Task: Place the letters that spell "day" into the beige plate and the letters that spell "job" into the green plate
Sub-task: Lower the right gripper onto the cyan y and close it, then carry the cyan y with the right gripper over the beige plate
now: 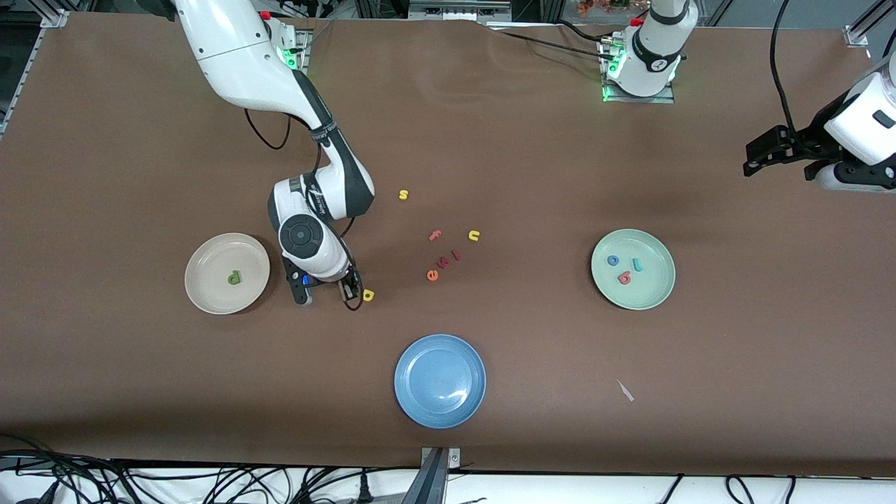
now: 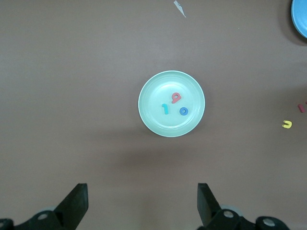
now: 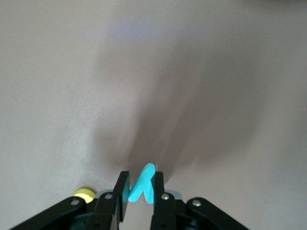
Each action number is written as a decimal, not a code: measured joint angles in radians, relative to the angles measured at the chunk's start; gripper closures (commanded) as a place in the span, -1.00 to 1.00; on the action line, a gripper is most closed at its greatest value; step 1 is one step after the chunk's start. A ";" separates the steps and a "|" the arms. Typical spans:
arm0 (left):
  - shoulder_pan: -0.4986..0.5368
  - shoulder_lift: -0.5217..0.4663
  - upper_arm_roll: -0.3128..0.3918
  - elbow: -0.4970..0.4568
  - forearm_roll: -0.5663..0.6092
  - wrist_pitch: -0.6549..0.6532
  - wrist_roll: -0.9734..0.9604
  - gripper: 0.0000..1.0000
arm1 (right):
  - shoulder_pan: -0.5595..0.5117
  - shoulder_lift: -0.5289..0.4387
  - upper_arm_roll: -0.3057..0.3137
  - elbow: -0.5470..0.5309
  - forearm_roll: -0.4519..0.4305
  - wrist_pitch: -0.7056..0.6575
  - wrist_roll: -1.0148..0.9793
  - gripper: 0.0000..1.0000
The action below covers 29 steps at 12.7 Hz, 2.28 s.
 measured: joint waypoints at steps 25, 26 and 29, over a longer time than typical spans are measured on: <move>0.000 0.000 -0.001 0.000 0.009 0.000 0.008 -1.00 | -0.051 -0.037 -0.250 0.043 0.006 -0.237 -1.377 1.00; 0.000 0.000 -0.001 0.000 0.009 0.000 0.008 -1.00 | -0.051 -0.042 -0.264 0.033 0.006 -0.238 -1.408 1.00; 0.000 0.000 -0.001 0.000 0.009 0.000 0.010 -1.00 | -0.060 -0.055 -0.294 -0.012 0.007 -0.241 -1.467 1.00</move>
